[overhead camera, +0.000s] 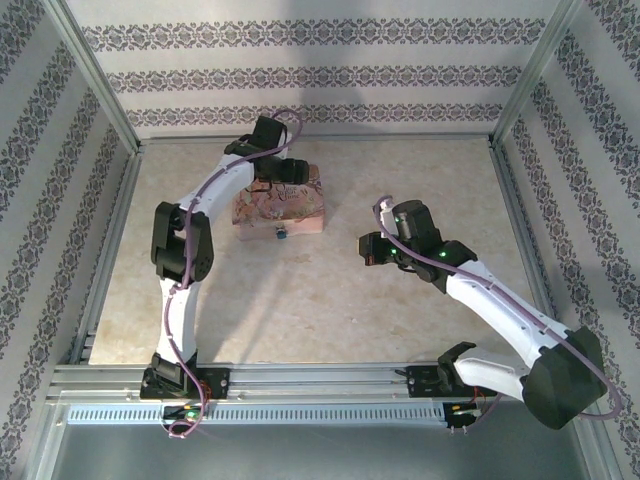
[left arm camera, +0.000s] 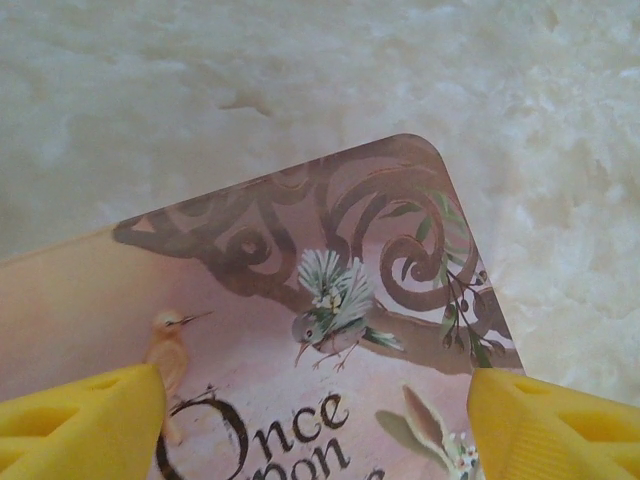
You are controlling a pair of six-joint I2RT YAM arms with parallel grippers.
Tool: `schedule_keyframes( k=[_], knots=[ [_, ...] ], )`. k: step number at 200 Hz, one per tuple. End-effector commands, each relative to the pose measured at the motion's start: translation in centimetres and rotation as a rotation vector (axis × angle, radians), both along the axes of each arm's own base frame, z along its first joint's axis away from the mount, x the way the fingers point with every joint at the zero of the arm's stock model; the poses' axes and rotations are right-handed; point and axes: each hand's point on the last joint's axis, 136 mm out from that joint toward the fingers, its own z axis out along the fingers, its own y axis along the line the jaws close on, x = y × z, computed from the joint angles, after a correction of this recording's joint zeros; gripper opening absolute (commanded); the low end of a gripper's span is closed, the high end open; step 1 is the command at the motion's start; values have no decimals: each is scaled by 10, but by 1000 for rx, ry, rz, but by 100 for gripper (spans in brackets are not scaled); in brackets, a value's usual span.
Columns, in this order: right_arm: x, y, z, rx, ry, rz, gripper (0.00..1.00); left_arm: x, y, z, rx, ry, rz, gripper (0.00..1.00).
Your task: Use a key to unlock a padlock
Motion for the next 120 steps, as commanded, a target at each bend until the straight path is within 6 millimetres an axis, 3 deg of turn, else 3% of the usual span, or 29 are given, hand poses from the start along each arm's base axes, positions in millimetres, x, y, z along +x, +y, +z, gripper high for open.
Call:
schedule_keyframes(
  k=[1,48,120],
  knots=[
    [-2,-10,-5,-28,4,-21,0,-5,-9,-9,26,37,-43,79],
    [-3,-15,-6,-35,3,-35,0,-13,-34,-29,27,77,-106,79],
    [-5,-22,-11,-43,10,-54,0,-40,-91,-48,26,100,-224,79]
  ],
)
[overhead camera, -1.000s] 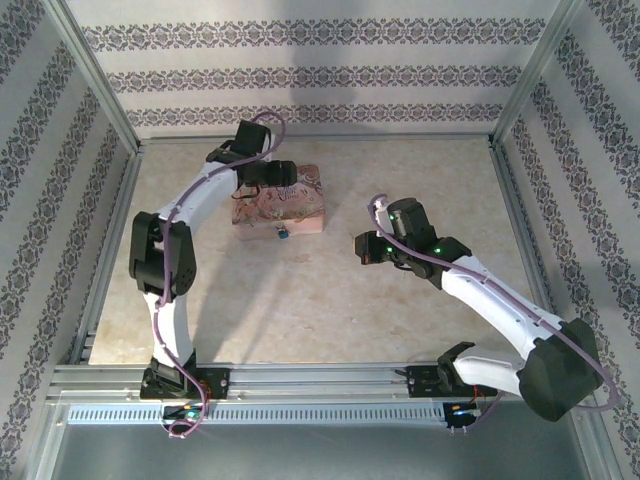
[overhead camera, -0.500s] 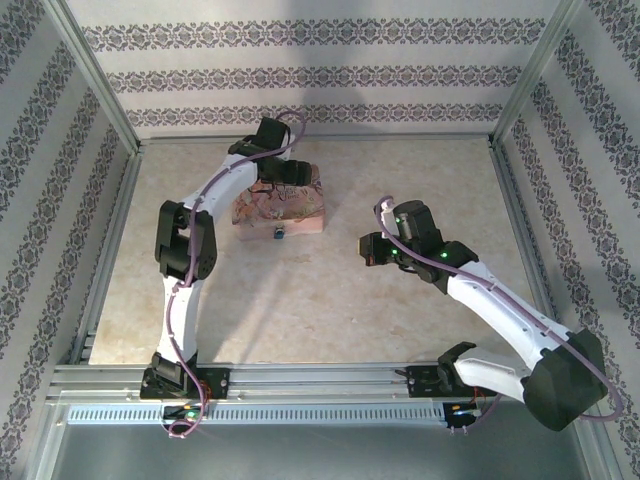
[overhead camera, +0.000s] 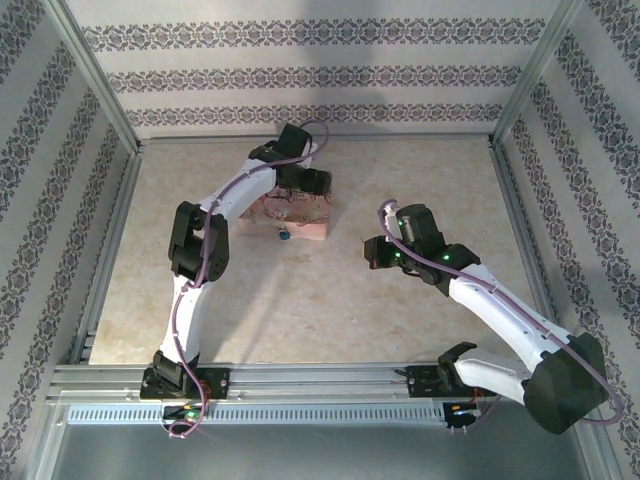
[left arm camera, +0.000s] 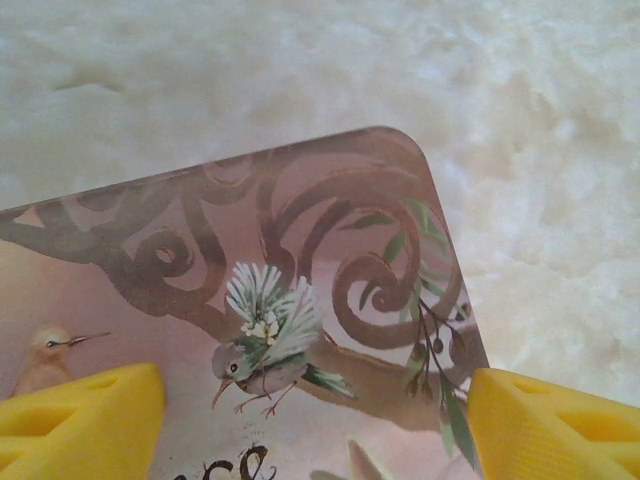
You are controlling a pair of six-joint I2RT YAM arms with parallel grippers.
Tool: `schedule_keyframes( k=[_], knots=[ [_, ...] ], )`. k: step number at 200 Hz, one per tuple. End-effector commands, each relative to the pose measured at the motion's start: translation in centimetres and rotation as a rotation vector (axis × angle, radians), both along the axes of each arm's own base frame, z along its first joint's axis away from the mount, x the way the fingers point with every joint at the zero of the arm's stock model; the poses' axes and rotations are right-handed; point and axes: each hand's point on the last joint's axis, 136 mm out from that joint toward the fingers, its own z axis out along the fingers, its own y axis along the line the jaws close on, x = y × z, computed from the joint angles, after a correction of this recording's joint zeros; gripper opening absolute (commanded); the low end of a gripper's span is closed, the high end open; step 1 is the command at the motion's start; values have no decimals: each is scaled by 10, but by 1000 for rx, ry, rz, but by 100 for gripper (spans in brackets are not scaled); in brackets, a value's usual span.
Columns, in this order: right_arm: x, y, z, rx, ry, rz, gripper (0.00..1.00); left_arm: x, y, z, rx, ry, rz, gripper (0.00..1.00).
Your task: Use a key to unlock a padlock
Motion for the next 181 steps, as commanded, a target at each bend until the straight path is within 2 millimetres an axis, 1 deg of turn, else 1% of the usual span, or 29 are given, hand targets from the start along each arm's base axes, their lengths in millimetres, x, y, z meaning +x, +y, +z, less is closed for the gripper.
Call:
schedule_keyframes(
  k=[1,21,44,72,84,101,123,148,170,181],
  knots=[
    [-1,-8,0,-15,-16,-17,0,-26,-31,-29,8,86,-87,79],
    [-2,-10,-1,-15,-15,-22,0,-31,-42,-31,2,89,-101,79],
    [-2,-12,-2,-13,-11,-31,0,-34,-53,-29,-12,81,-110,79],
    [-3,-12,-4,-5,-5,-32,0,-34,-66,-23,-48,77,-117,79],
    [-2,-11,-4,1,-4,-33,0,-34,-73,-17,-66,70,-127,79],
    [-2,-9,-4,17,1,-36,0,-33,-78,-8,-89,77,-136,79],
    [-2,-5,-3,41,6,-28,0,-33,-77,16,-90,40,-152,80],
    [-1,-2,-5,51,8,-26,0,-37,-70,56,-91,-42,-175,80],
    [1,1,-6,62,14,-20,0,-45,-59,87,-88,-114,-185,81],
    [2,4,-5,69,17,-12,0,-50,-50,100,-94,-148,-179,81]
  ],
)
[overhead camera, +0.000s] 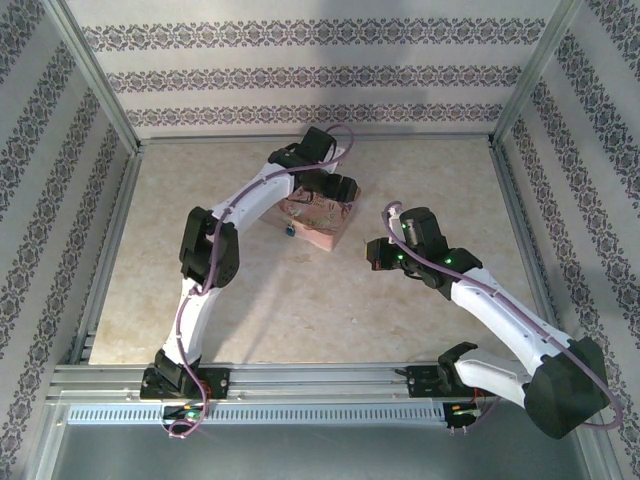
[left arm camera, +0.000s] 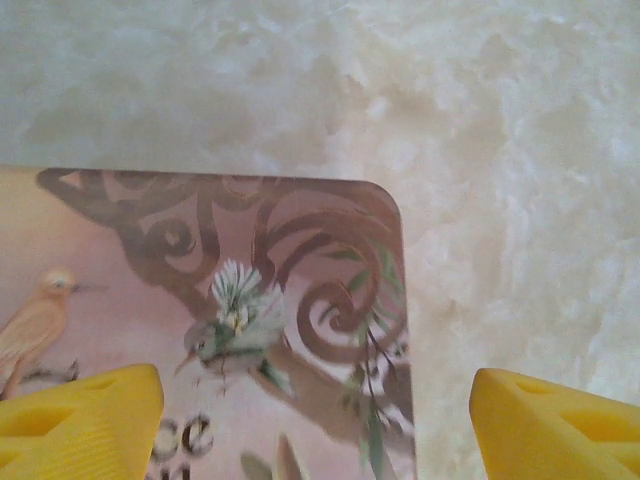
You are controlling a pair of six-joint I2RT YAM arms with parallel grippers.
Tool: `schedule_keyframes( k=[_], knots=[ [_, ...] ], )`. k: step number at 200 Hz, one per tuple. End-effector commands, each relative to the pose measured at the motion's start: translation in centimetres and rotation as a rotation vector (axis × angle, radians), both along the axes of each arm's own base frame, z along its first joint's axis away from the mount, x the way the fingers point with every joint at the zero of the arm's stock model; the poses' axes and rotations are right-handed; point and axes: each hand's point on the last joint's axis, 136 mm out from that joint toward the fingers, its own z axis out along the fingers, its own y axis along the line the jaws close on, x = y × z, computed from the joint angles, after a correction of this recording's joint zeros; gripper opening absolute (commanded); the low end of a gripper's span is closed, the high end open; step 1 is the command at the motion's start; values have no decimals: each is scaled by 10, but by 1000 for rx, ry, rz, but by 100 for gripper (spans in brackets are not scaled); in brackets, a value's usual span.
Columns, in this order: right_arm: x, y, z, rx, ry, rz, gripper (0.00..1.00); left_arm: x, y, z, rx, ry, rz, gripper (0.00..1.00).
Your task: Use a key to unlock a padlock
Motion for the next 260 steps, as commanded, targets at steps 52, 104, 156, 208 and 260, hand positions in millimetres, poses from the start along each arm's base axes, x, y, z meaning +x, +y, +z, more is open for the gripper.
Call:
schedule_keyframes(
  k=[52,104,156,208,260],
  knots=[
    [8,25,-2,47,12,53,0,-53,77,105,-123,-267,91,82],
    [17,48,-3,63,28,97,0,-91,145,93,-163,-422,276,95],
    [36,82,0,123,48,152,0,-135,183,58,-170,-498,357,99],
    [67,111,1,173,65,161,0,-150,203,22,-137,-496,420,99],
    [88,118,-18,169,119,127,0,-151,199,-1,-116,-418,389,98]
  ],
)
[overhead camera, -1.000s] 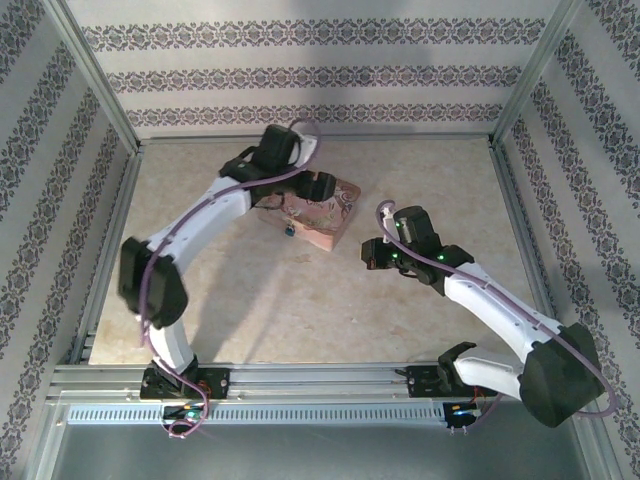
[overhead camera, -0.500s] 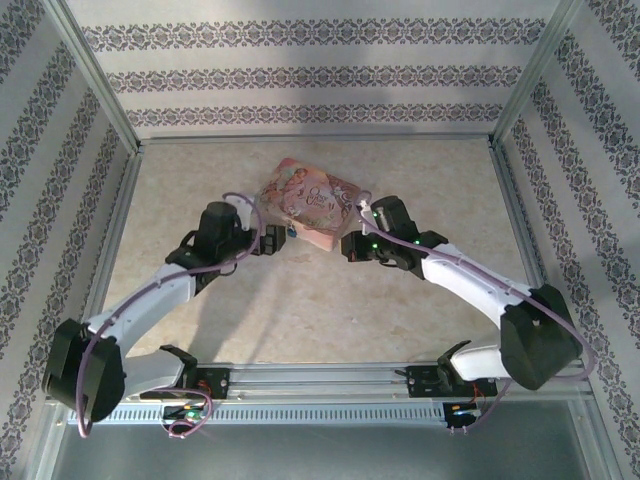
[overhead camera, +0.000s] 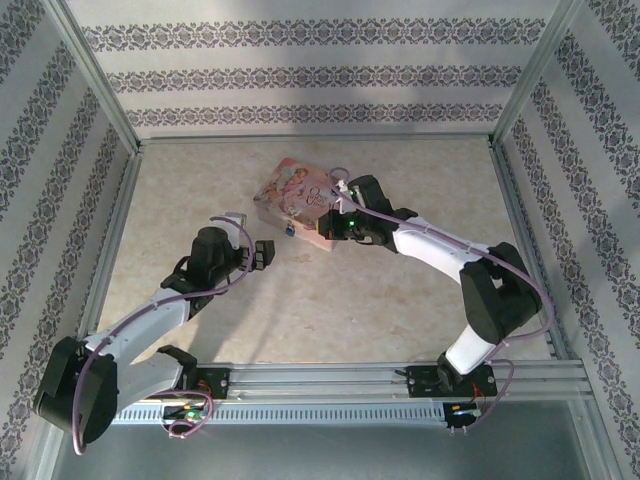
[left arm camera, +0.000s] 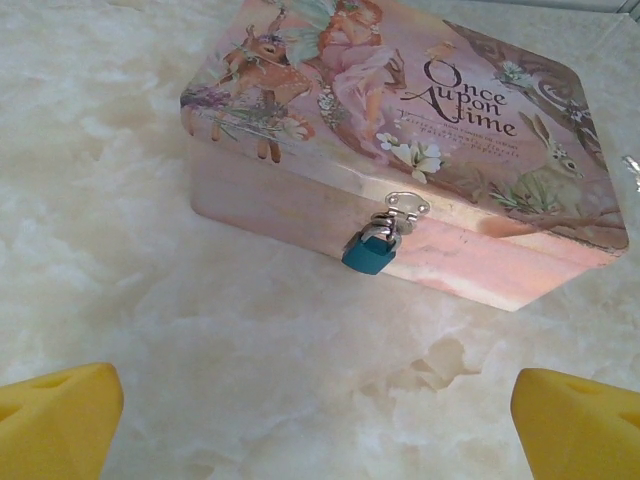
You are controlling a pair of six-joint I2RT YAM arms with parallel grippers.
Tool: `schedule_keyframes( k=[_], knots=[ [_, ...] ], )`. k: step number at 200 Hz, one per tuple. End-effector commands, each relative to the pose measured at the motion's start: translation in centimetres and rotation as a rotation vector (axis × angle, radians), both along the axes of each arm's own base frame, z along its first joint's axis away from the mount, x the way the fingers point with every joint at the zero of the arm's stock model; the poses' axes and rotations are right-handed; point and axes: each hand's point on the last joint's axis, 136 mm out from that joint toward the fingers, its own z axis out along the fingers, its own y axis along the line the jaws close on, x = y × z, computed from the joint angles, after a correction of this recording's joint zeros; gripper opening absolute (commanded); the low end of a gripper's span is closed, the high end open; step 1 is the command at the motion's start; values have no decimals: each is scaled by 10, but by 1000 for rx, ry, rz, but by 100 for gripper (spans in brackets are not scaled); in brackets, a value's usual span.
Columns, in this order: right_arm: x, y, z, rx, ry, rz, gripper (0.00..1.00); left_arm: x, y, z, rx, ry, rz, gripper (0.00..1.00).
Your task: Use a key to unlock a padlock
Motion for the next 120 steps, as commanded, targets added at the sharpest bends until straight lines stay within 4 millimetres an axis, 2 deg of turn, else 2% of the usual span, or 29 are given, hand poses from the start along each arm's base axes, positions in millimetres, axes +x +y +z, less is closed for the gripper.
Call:
schedule_keyframes(
  k=[1,63,89,120],
  knots=[
    [9,7,1,26,15,-11,0,10,0,8,-28,-21,13,98],
    [16,-12,-24,45,66,-71,0,16,-12,-8,-44,57,-38,89],
    [16,-21,-32,45,83,-90,0,21,-20,-16,-132,122,-77,82],
    [14,-29,-46,30,114,-99,0,31,-29,-21,-227,169,-131,78]
  ],
)
